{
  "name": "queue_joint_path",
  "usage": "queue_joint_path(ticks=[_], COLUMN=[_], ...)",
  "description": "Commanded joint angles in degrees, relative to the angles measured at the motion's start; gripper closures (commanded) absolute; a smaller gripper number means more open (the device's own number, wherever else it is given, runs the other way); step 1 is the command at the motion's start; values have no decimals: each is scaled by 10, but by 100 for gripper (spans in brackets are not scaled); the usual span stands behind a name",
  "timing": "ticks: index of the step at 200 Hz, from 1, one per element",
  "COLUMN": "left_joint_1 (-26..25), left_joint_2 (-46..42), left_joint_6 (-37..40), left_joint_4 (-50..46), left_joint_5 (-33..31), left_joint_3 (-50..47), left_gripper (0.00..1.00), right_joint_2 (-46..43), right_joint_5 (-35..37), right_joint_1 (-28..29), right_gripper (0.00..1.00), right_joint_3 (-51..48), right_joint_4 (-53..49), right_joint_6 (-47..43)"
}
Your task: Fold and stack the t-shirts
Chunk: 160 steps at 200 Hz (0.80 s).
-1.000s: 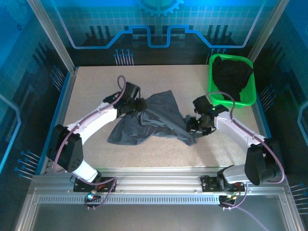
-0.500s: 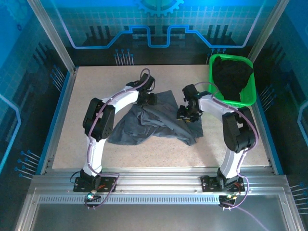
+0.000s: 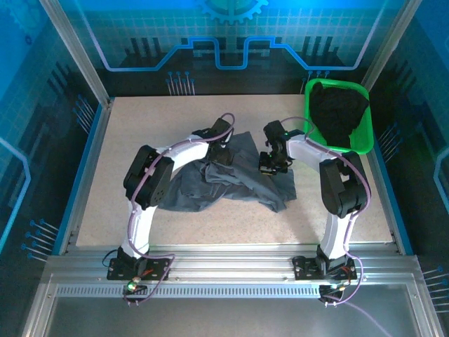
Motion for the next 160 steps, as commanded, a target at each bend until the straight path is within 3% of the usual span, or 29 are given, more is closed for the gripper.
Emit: queue_joint_path(ticks=[1, 38, 68, 99, 126, 160], left_joint_1=[-2, -2, 8, 17, 19, 39], left_joint_2=[-17, -61, -64, -38, -38, -84], left_joint_6=[16, -20, -34, -40, -21, -87], left_joint_4=[44, 83, 109, 96, 69, -16], left_joint_5=[-51, 16, 144, 188, 171, 27], left_joint_3=[-3, -23, -21, 11, 18, -7], left_gripper=[25, 18, 21, 24, 22, 21], right_joint_2=[-29, -91, -107, -116, -125, -114], right_joint_5=[31, 57, 52, 58, 61, 67], right_joint_1=[-1, -19, -23, -26, -34, -45], right_gripper=[100, 100, 100, 100, 100, 100], right_joint_3=[4, -2, 1, -12, -12, 19], right_joint_4=[-29, -31, -43, -44, -40, -52], right_joint_6=[2, -6, -29, -30, -31, -45])
